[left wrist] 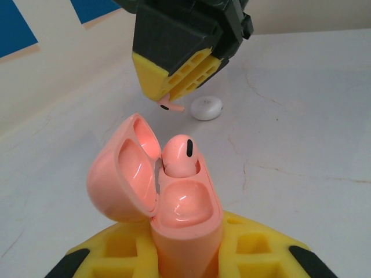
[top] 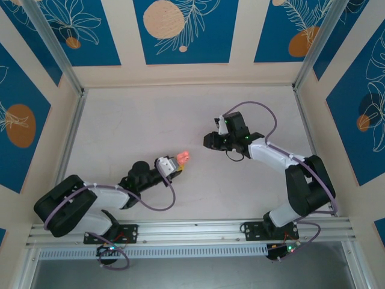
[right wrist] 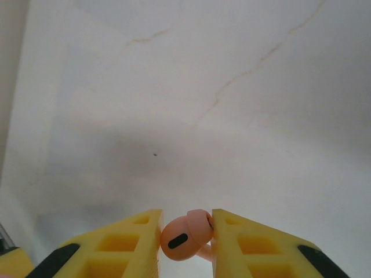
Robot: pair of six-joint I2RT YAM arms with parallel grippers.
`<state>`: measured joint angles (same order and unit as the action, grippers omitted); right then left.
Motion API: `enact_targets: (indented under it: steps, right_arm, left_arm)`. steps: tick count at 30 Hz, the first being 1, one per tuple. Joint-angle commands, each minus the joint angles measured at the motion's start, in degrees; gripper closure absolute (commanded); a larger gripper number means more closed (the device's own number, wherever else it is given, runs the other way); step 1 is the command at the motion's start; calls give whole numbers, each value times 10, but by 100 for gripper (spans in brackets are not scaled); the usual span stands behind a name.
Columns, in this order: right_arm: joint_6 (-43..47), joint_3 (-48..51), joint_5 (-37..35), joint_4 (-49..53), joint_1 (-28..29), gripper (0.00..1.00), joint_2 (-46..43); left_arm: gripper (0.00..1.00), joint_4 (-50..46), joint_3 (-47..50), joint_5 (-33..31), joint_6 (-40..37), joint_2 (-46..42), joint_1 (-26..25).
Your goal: Insert the wireless bluetooth earbuds into the charging case
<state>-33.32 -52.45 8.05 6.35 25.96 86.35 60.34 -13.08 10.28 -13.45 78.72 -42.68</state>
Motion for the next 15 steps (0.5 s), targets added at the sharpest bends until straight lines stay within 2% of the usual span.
enact_targets:
  steps: [1,6,15]
  right_arm:
    - [-52,21,1,-72,13,74,-31]
    - [-56,32,-33,-103,42,74,-59]
    - [-60,40,-50,-143,68,74,-93]
  left_arm:
    - [90,67,-19,-24,30,18,-9]
    - [91,108,-25,-35,46,46,-14]
    - [91,169,-36,-68,63,83,-18]
